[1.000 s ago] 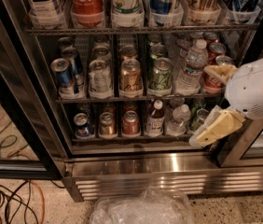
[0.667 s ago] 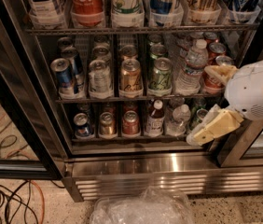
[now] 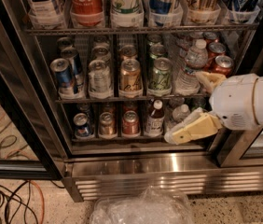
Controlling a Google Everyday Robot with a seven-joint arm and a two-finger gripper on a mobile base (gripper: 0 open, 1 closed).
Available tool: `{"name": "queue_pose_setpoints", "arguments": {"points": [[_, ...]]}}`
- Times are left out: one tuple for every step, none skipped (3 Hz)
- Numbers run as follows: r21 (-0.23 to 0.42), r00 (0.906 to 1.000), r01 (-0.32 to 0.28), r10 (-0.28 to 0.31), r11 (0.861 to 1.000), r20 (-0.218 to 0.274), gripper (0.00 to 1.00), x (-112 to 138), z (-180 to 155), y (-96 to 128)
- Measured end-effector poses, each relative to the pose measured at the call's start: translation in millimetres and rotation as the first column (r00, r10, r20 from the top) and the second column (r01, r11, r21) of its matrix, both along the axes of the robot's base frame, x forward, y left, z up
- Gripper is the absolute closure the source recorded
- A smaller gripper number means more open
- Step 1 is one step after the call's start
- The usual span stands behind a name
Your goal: Pick redbull can from middle shelf of fridge
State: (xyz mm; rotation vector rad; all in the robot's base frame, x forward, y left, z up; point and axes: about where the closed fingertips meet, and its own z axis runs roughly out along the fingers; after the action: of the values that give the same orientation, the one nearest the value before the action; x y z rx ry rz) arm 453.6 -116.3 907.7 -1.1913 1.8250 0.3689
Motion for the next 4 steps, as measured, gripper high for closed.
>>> {"name": "queue_pose_setpoints", "arguments": {"points": [[0.087,0.9986,0.051,-0.052,0.995,0.006,0.00,1.7,-4.0,21.5],[0.172,0.9945,0.097,-0.103,0.980,0.023,0.00,4.0,-10.4,39.3],[0.250,0.9876,0.134,-0.150,0.959,0.046,0.00,6.7,-18.1,57.4],[0.319,0.9853,0.121,-0.152,0.940,0.077,0.00,7.7,-18.0,94.9]]}}
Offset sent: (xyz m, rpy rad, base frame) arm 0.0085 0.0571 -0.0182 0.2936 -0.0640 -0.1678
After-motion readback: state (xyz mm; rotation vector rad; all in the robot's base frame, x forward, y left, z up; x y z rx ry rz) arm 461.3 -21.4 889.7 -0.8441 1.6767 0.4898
